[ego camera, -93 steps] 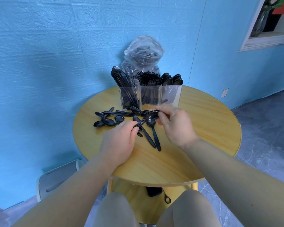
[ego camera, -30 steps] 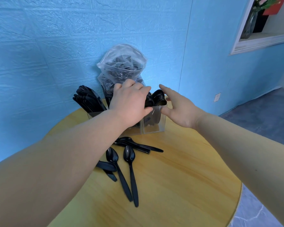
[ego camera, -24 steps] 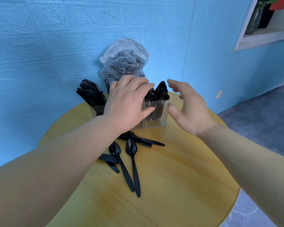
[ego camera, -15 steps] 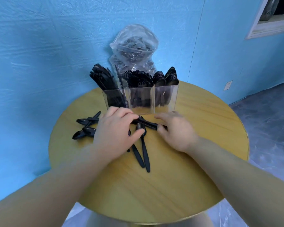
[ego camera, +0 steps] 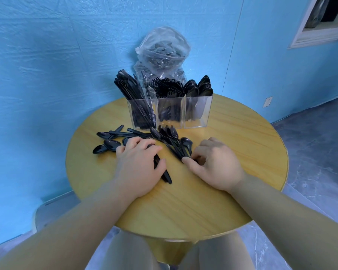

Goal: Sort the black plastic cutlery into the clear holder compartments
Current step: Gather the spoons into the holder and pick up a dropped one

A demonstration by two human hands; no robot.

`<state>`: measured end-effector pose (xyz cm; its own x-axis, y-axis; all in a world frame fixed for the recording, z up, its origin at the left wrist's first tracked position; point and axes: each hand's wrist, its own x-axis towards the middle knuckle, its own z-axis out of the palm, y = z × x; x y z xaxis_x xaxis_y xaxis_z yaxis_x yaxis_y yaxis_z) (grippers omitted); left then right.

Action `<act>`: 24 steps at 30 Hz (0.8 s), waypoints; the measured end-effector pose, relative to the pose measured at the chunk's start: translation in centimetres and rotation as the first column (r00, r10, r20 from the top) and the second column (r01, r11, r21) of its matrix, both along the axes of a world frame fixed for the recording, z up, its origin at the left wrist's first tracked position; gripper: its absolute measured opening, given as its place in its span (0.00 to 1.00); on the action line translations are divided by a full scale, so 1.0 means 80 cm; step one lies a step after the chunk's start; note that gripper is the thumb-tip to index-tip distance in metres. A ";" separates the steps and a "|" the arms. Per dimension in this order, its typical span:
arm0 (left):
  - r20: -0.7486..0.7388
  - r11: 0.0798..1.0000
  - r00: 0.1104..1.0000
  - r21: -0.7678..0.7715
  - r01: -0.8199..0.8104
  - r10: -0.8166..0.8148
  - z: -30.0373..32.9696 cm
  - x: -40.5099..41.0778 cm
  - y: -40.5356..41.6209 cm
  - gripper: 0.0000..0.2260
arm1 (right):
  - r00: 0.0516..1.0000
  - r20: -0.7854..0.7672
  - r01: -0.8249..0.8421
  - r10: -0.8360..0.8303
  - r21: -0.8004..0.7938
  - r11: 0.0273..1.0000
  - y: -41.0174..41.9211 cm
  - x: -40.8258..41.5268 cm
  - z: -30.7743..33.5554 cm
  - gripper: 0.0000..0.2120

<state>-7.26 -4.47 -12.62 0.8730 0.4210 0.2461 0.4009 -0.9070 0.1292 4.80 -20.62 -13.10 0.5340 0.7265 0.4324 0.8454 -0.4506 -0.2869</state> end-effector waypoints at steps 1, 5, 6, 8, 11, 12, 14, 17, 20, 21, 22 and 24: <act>0.015 1.000 1.000 -0.001 -0.010 0.010 0.000 0.000 0.000 0.17 | 1.000 -0.011 -0.015 0.015 0.034 0.999 -0.001 -0.001 0.001 0.22; -0.006 0.999 0.999 0.005 -0.049 0.049 0.015 0.018 0.003 0.24 | 0.996 -0.042 0.089 -0.083 0.169 0.982 0.003 0.005 0.001 0.18; -0.027 0.998 0.998 0.012 -0.062 0.062 0.021 0.026 0.002 0.27 | 0.993 -0.042 0.116 -0.110 0.177 0.977 0.004 0.006 0.001 0.16; -0.079 0.996 0.994 0.038 -0.079 0.082 0.027 0.043 -0.006 0.35 | 0.992 -0.040 0.123 -0.118 0.150 0.981 0.006 0.007 -0.001 0.15; -0.101 0.993 0.988 0.053 -0.110 0.114 0.025 0.060 -0.016 0.39 | 0.994 -0.054 0.096 -0.093 0.066 0.993 0.006 0.009 -0.001 0.19; -0.097 0.992 0.988 0.044 -0.117 0.121 0.023 0.062 -0.017 0.38 | 0.995 -0.059 0.087 -0.085 0.043 0.995 0.006 0.009 0.000 0.19; -0.096 0.994 0.989 0.020 -0.107 0.108 0.022 0.063 -0.019 0.35 | 0.995 -0.058 0.081 -0.080 0.026 0.996 0.004 0.011 0.000 0.17; -0.129 0.999 0.991 -0.029 -0.037 0.033 0.025 0.056 -0.020 0.28 | 0.991 -0.063 0.119 -0.120 -0.012 0.993 0.002 0.014 0.000 0.16; -0.169 0.996 0.984 -0.072 0.054 -0.065 0.030 0.042 -0.015 0.23 | 0.981 -0.099 0.170 -0.169 0.003 0.985 0.001 0.016 0.000 0.17; -0.170 0.992 0.980 -0.087 0.087 -0.101 0.031 0.037 -0.013 0.21 | 0.977 -0.112 0.185 -0.182 0.012 0.983 0.001 0.016 0.001 0.17; -0.162 0.988 0.978 -0.101 0.115 -0.130 0.032 0.033 -0.011 0.19 | 0.973 -0.127 0.198 -0.194 0.017 0.980 0.002 0.016 0.001 0.17; -0.124 0.984 0.982 -0.123 0.127 -0.143 0.031 0.027 -0.008 0.17 | 0.964 -0.153 0.225 -0.218 0.027 0.974 0.002 0.016 0.001 0.17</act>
<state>-5.11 -5.15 -10.17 0.9453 0.3158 0.0818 0.2964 -0.9362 0.1891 6.11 -20.46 -13.05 0.7400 0.5651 0.3646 0.6723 -0.6060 -0.4253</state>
